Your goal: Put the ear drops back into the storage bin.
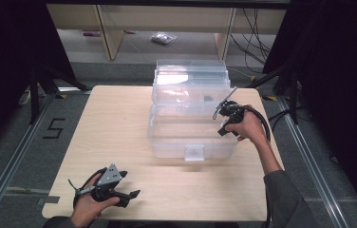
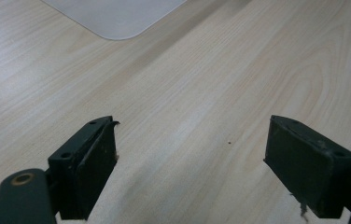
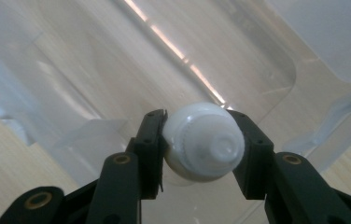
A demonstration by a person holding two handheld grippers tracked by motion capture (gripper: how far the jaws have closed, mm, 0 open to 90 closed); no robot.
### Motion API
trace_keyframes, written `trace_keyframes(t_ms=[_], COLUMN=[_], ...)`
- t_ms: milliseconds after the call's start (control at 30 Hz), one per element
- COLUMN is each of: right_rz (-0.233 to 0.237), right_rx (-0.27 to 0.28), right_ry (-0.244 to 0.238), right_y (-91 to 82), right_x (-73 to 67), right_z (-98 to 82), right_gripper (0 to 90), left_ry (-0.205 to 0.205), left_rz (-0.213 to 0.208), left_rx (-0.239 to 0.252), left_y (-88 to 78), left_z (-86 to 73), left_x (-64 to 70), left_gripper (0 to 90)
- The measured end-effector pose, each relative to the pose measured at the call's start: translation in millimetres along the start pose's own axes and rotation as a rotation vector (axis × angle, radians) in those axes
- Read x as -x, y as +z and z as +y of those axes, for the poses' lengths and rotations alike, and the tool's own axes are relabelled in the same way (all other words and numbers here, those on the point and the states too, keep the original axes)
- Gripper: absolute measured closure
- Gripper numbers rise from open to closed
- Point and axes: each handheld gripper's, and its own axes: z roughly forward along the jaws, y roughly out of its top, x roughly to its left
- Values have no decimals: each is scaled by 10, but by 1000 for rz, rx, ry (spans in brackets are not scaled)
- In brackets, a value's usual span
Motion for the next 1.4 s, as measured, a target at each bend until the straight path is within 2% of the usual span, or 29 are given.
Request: trace_keyframes(t_ms=[67, 100, 233, 300, 367, 433, 467, 500, 533, 633, 700, 767, 833, 867, 933, 1000, 1067, 1200, 1300, 1367, 1400], right_rz=[0, -7, -8, -2, -3, 7, 6, 10, 11, 8, 3, 4, 8, 0, 3, 0, 3, 4, 6, 16, 11], right_rx=[-16, -12, -34, -41, -52, -53, -48, -60, -63, -71, -71, -80, -86, -82, -101, -111, -108, -123, -125, -139, -130], right_ry=[-2, -3, 2, -6, 9, 6, 4, 18, 11, 16, 8, 23, 29, 11, 28, 40, 25, 49, 24, 52, 34], right_y=[56, 83, 150, 192, 228, 271, 303, 326, 352, 404, 431, 431, 443, 462, 474, 485, 500, 507, 524, 529, 539], right_x=[10, 12, 22, 35, 25, 31, 34, 32, 41, 43, 52, 42, 34, 44, 35, 34, 46, 26, 38, 20, 35], right_z=[13, 18, 51, 63, 73, 73, 65, 65, 58, 54, 58, 75, 82, 83, 90, 95, 89, 95, 80, 70, 65], right_gripper=[600, 600, 600, 600, 600, 600, 599, 600, 599, 599, 599, 599, 600, 599, 599, 599, 599, 598, 598, 598, 598], left_ry=[0, 21, 24, 2, 2, 18, 3, 3, 2, 25, 21, 24, 3, 2, -5, 4, 3, 4, 2, 3, -6], left_rz=[0, 6, 7, -2, -2, 3, -2, -3, -3, 4, 3, 4, -3, -4, -3, -4, -3, -5, -4, -4, -4], left_rx=[0, -17, -18, -4, -4, -15, -3, -4, -4, -21, -20, -21, -7, -8, -9, -6, -5, -9, -7, -8, -9], left_y=[1, -8, -11, -4, -4, -10, -3, -4, -3, -12, -11, -11, -3, -4, -4, -4, -3, -5, -4, -4, -3], left_z=[0, 2, 4, 1, 1, 4, 2, 2, 2, 5, 6, 6, 3, 4, 2, 2, 1, 4, 4, 4, 2], left_x=[0, -16, -17, 1, 1, -11, 1, 1, 1, -16, -13, -15, 1, 1, 6, 1, 1, 1, 1, 1, 6], left_gripper=[160, 160, 160, 160, 160, 160, 160, 160, 160, 160, 160, 160, 160, 160, 160, 160, 160, 160, 160, 160, 160])
